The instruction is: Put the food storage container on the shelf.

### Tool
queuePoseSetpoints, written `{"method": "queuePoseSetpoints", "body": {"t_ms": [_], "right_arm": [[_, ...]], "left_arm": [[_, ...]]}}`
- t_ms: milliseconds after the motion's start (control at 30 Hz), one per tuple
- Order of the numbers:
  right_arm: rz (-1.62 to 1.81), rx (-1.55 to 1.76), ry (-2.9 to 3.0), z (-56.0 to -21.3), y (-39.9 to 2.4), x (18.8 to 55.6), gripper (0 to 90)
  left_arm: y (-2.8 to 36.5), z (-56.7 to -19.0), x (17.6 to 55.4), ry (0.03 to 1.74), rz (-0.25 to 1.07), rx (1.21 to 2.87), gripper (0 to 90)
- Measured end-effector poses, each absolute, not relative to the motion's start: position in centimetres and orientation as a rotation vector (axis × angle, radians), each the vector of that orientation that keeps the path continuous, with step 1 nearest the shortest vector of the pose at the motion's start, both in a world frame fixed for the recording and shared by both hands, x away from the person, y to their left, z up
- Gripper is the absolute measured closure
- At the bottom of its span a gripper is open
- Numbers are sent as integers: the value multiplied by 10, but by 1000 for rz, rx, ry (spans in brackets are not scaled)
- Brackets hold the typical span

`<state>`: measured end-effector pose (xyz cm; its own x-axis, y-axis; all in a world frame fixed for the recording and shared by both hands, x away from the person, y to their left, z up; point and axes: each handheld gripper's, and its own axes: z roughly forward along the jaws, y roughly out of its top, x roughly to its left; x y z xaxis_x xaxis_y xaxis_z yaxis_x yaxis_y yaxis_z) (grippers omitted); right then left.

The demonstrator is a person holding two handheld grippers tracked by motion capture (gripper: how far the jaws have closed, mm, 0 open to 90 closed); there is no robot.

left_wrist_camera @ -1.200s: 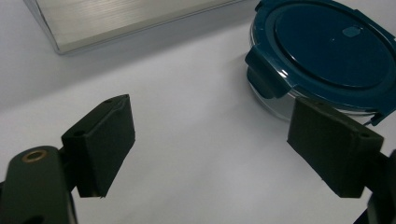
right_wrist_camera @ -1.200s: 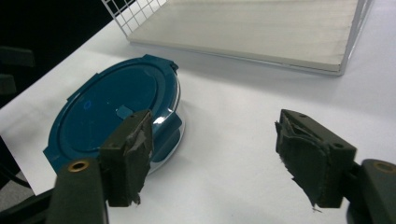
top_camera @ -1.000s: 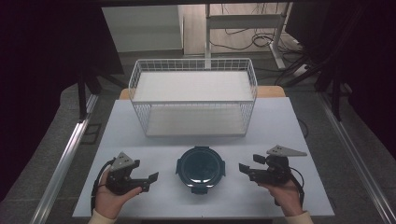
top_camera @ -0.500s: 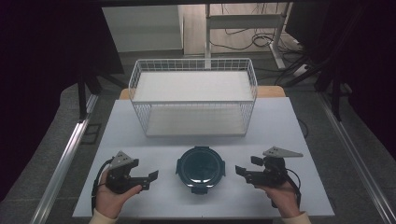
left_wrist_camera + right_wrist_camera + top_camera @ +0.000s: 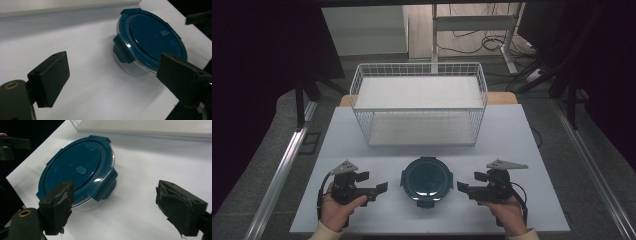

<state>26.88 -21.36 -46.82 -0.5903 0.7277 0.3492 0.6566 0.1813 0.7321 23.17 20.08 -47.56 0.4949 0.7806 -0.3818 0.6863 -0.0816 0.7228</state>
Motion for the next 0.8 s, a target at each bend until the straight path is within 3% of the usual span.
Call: {"method": "queuePoseSetpoints", "body": {"t_ms": [800], "right_arm": [[1443, 1586, 2420, -488, -168, 292, 84]], "left_arm": [[172, -496, 274, 1220, -235, 1727, 105]]}}
